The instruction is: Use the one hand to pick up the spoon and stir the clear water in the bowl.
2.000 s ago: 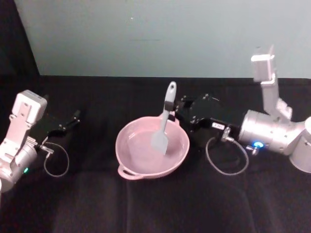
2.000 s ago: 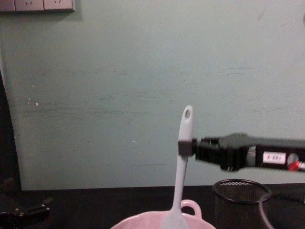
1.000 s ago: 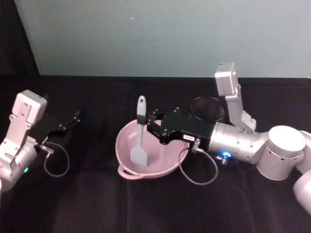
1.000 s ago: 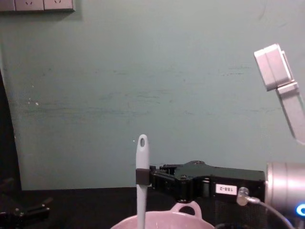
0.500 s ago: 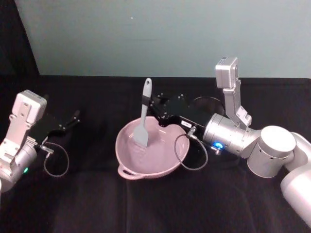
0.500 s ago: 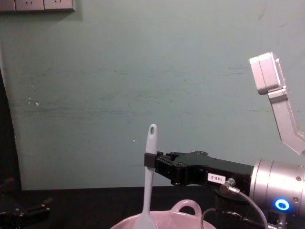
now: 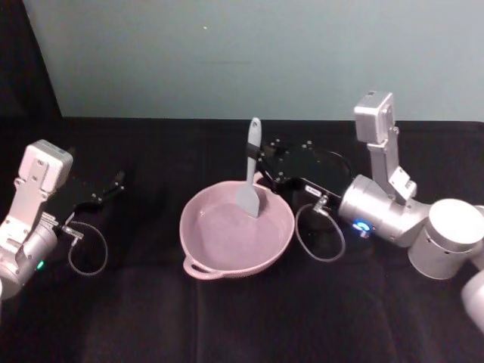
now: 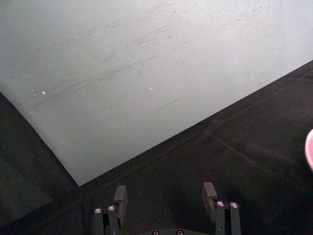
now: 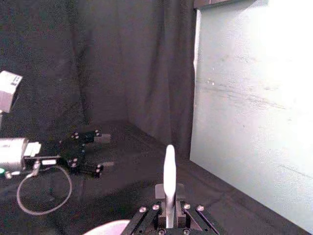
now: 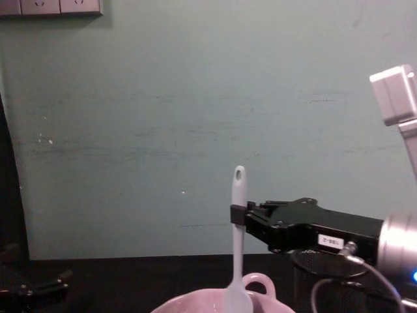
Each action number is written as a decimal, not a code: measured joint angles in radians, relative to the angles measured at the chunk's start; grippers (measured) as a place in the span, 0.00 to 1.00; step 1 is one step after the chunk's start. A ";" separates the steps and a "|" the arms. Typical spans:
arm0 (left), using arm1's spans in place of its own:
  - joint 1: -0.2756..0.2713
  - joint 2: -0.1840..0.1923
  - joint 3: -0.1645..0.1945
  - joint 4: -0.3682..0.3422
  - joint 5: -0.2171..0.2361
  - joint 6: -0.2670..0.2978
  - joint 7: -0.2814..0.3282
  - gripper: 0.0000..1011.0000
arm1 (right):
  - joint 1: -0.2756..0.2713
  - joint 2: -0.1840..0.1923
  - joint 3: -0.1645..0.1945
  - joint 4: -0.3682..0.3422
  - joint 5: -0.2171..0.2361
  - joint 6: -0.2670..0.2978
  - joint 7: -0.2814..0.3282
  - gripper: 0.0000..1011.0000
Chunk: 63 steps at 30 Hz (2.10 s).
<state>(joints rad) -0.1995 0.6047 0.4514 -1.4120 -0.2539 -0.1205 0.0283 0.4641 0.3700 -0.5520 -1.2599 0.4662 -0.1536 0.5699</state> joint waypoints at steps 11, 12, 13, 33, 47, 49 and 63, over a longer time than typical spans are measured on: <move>0.000 0.000 0.000 0.000 0.000 0.000 0.000 1.00 | -0.083 0.091 0.029 -0.148 0.036 0.081 0.079 0.11; 0.000 0.000 0.000 0.000 0.000 0.000 0.000 1.00 | -0.088 0.095 0.029 -0.157 0.041 0.085 0.083 0.11; 0.000 0.000 0.000 0.000 0.000 0.000 0.000 1.00 | -0.096 0.101 0.029 -0.172 0.050 0.094 0.092 0.11; 0.000 0.000 0.000 0.000 0.000 0.000 0.000 1.00 | -0.056 0.015 -0.030 -0.119 0.075 0.100 0.090 0.11; 0.000 0.000 0.000 0.000 0.000 0.000 0.000 1.00 | -0.008 -0.098 0.001 0.048 -0.038 -0.050 -0.026 0.11; 0.000 0.000 0.000 0.000 0.000 0.000 0.000 1.00 | -0.003 -0.102 0.007 0.061 -0.048 -0.058 -0.034 0.11; 0.000 0.000 0.000 0.000 0.000 0.000 0.000 1.00 | -0.042 -0.040 0.054 -0.003 -0.061 -0.013 -0.002 0.11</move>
<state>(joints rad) -0.1995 0.6047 0.4513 -1.4120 -0.2539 -0.1205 0.0283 0.4224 0.3298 -0.4976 -1.2625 0.4049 -0.1668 0.5676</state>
